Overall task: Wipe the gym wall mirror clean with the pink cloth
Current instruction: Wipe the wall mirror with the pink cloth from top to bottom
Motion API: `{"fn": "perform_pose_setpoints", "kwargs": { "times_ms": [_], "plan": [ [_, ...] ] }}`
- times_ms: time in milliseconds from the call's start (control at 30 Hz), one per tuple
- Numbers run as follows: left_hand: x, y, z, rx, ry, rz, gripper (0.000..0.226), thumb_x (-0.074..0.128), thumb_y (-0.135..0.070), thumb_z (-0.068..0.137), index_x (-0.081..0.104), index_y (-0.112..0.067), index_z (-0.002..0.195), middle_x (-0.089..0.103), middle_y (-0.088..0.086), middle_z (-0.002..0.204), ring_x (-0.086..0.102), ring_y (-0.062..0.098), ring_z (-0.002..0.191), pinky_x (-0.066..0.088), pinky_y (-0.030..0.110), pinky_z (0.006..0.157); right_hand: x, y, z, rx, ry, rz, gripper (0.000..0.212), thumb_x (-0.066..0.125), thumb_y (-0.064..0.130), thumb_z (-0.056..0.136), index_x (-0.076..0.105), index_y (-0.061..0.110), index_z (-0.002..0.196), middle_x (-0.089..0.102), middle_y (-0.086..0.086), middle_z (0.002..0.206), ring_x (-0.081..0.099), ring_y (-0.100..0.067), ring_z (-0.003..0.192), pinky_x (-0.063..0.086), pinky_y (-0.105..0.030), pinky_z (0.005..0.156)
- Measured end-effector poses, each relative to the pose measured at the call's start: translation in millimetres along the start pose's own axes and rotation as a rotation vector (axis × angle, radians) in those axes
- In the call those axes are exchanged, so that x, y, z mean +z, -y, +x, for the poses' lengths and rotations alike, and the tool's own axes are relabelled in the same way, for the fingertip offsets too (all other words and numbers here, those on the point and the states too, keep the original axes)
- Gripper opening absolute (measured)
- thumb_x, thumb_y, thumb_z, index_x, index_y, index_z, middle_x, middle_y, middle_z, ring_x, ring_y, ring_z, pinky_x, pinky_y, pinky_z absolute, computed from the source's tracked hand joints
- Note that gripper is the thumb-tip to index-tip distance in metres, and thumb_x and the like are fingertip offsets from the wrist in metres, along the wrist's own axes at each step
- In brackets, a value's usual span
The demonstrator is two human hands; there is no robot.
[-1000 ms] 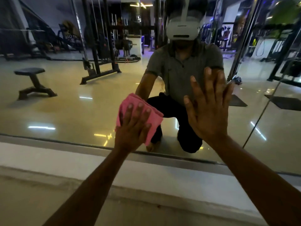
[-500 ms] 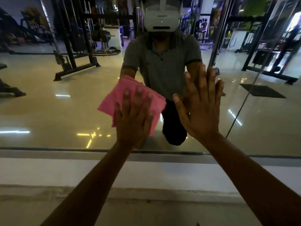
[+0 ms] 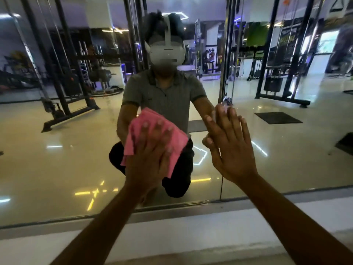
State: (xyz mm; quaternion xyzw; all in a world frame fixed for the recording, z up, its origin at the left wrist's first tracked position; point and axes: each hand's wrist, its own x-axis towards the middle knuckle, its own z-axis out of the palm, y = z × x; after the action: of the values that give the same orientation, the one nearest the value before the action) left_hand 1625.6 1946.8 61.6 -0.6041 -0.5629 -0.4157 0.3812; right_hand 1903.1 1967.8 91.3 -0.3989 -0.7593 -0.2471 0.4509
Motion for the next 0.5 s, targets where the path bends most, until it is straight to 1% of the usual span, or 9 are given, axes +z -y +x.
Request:
{"fn": "perform_pose_setpoints", "kwargs": {
  "times_ms": [33,133,200,267,300,333,367,433,500],
  "plan": [
    [-14.2,3.4,13.9,0.152,0.082,0.024,0.066,0.036,-0.042,0.117,0.015,-0.016,0.174,0.011,0.020,0.179,0.007,0.043,0.167,0.000,0.060,0.135,-2.5,-5.1,0.9,0.020,-0.016,-0.013,0.067,0.056,0.041,0.112,0.032,0.022,0.172,0.007,-0.015,0.183,0.003,-0.038,0.170,0.015,-0.067,0.133],
    [-29.4,-33.9,75.3,0.035,-0.022,-0.019,0.066,0.033,-0.044,0.117,0.008,-0.022,0.174,-0.006,0.009,0.180,0.001,0.042,0.167,0.000,0.065,0.133,-6.1,-7.0,2.6,0.090,-0.025,0.027,0.069,0.060,0.044,0.111,0.034,0.024,0.171,0.005,-0.016,0.183,0.002,-0.040,0.170,0.018,-0.067,0.132],
    [-20.3,-57.8,63.5,0.235,0.130,-0.080,0.065,0.031,-0.045,0.118,0.005,-0.026,0.174,-0.006,0.004,0.181,0.002,0.039,0.168,0.013,0.073,0.129,-12.2,-7.1,-2.7,0.086,-0.023,0.062,0.067,0.057,0.035,0.112,0.032,0.022,0.172,0.006,-0.012,0.184,0.002,-0.036,0.171,0.020,-0.065,0.132],
    [-23.2,-45.4,38.7,0.512,0.250,-0.042,0.060,0.030,-0.042,0.119,0.011,-0.028,0.175,0.008,0.003,0.182,0.013,0.035,0.167,0.031,0.077,0.121,-22.3,-12.1,-7.0,0.064,-0.010,0.070,0.065,0.054,0.029,0.114,0.029,0.022,0.173,0.006,-0.008,0.184,0.002,-0.031,0.171,0.020,-0.065,0.132],
    [-30.3,-34.3,40.3,0.515,0.281,-0.040,0.057,0.037,-0.040,0.119,0.023,-0.027,0.173,0.024,0.006,0.179,0.027,0.038,0.163,0.038,0.078,0.115,-27.2,-16.2,-6.7,0.063,0.003,0.063,0.066,0.054,0.029,0.114,0.027,0.022,0.174,0.005,-0.006,0.185,0.002,-0.030,0.171,0.019,-0.065,0.133],
    [-36.8,-32.8,50.6,0.388,0.265,-0.035,0.055,0.044,-0.040,0.117,0.036,-0.024,0.169,0.038,0.011,0.173,0.040,0.042,0.156,0.041,0.079,0.112,-31.6,-19.3,-5.7,0.071,0.014,0.058,0.066,0.054,0.029,0.114,0.026,0.023,0.174,0.005,-0.005,0.185,0.001,-0.029,0.171,0.018,-0.064,0.134],
    [-44.7,-40.2,69.9,0.222,0.207,-0.029,0.056,0.046,-0.042,0.115,0.041,-0.020,0.166,0.040,0.015,0.171,0.041,0.046,0.154,0.035,0.079,0.117,-34.9,-20.8,-2.9,0.088,0.013,0.063,0.067,0.054,0.030,0.114,0.026,0.024,0.174,0.005,-0.005,0.185,0.000,-0.029,0.171,0.015,-0.062,0.135],
    [-53.7,-58.3,108.5,0.022,0.145,-0.036,0.062,0.035,-0.045,0.117,0.022,-0.021,0.173,0.012,0.011,0.180,0.014,0.043,0.166,0.007,0.068,0.132,-36.7,-19.2,2.5,0.112,0.008,0.098,0.067,0.055,0.029,0.114,0.026,0.024,0.174,0.004,-0.004,0.185,-0.002,-0.030,0.171,0.010,-0.057,0.137],
    [-47.5,-79.0,111.5,0.227,0.208,0.021,0.062,0.023,-0.044,0.118,0.002,-0.026,0.175,-0.005,0.004,0.181,0.000,0.035,0.168,0.006,0.066,0.133,-39.4,-18.5,4.5,0.108,0.033,0.111,0.068,0.055,0.024,0.114,0.025,0.023,0.175,0.002,-0.004,0.185,-0.004,-0.030,0.171,0.010,-0.056,0.137]
  ]
}}
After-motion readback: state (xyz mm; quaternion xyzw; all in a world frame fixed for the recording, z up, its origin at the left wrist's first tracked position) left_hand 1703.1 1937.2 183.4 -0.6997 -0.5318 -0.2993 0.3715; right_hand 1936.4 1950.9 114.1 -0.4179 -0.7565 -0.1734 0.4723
